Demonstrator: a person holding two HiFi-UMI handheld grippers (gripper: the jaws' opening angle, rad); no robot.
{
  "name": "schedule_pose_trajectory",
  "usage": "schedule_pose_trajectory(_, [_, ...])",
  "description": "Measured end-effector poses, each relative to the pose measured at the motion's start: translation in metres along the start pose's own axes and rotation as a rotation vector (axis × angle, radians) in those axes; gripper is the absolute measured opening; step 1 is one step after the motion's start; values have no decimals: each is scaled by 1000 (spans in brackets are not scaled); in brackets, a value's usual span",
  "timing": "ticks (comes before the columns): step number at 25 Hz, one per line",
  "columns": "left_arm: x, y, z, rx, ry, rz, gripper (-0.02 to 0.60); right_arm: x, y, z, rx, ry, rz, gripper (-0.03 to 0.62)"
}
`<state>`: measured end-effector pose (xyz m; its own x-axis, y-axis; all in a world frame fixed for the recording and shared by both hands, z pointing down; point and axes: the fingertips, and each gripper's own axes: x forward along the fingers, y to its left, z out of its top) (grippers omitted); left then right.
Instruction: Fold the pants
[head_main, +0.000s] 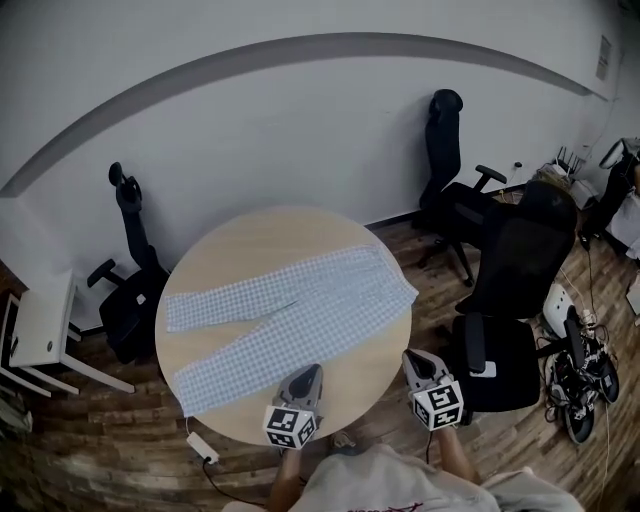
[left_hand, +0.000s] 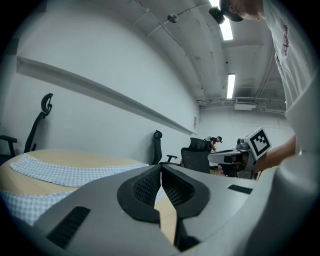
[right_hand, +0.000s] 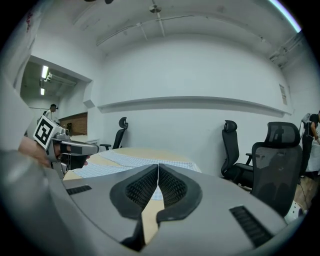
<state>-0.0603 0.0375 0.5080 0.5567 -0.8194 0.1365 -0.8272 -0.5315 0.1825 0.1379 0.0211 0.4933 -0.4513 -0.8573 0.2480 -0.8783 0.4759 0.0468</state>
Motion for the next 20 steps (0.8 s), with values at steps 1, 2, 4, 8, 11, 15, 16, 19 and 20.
schedule_pose_trajectory(1, [4,7,0,-3,2,-6,32,7,-1,1,0,5,-5,29])
schedule_pose_trajectory(2, [9,13,0,-5,5,-12,32,13,-2,1,0,9,-11,29])
schedule_pose_trajectory(4, [17,22,1,-9,11,-23,32,22,-6,2,0,17,-24,29])
schedule_pose_trajectory(8, [30,35,1,-16,16,-33,32,36,-17,1,5,33,-44,29])
schedule_pose_trajectory(11, [41,43,0,-22,27,-27,32,47,-27,0,0,46,-43,29])
schedule_pose_trajectory(15, [57,50,7,-24,41,5,32,64,-49,3,6,63,-26,29])
schedule_pose_trajectory(16, [60,53,7,-23,46,20,32,70,-54,2,9,66,-14,29])
schedule_pose_trajectory(19, [76,67,9,-10,55,68,32,97,-72,-2,14,67,22,29])
schedule_pose_trajectory(20, [83,72,10,-7,57,86,32,108,-79,-4,17,67,33,29])
